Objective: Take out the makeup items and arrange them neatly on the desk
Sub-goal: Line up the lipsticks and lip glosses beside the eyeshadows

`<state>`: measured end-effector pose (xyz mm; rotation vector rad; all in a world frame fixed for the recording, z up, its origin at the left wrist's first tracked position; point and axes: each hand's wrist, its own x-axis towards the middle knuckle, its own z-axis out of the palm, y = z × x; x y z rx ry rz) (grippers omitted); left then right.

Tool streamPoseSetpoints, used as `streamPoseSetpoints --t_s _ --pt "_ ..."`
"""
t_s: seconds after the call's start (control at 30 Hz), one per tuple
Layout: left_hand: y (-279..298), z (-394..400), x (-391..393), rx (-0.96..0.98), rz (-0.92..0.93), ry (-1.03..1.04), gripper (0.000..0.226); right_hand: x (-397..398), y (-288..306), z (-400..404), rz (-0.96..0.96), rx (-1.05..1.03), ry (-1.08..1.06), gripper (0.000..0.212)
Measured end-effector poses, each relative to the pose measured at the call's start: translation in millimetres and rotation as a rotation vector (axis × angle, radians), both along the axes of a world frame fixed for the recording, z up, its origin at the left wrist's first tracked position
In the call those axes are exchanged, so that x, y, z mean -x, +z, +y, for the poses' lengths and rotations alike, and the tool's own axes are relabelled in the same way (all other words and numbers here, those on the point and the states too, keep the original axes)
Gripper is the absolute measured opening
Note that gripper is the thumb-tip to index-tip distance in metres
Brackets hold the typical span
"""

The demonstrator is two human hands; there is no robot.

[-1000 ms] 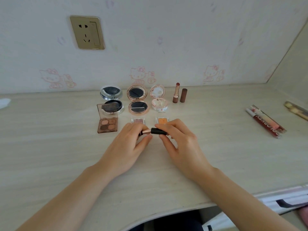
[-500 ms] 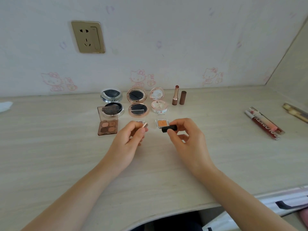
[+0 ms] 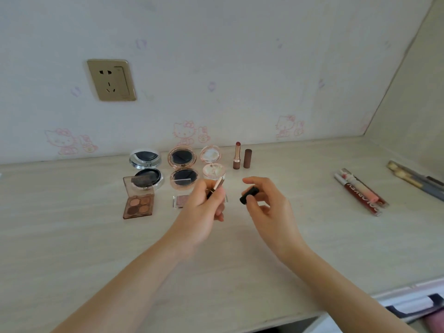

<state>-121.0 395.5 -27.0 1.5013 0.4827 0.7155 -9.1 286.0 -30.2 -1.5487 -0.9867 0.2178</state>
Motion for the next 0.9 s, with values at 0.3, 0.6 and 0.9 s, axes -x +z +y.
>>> streamPoseSetpoints --t_s 0.3,0.6,0.9 --pt "28 7 -77 -0.454 0.1 0.216 0.012 -72 0 9 0.0 0.151 -0.139 0.034" --pt "24 34 -116 -0.473 0.283 0.18 0.011 -111 -1 41 -0.338 0.333 -0.15 0.017" --pt "17 38 -126 -0.777 0.599 0.194 0.005 -110 -8 57 -0.43 0.425 -0.091 0.031"
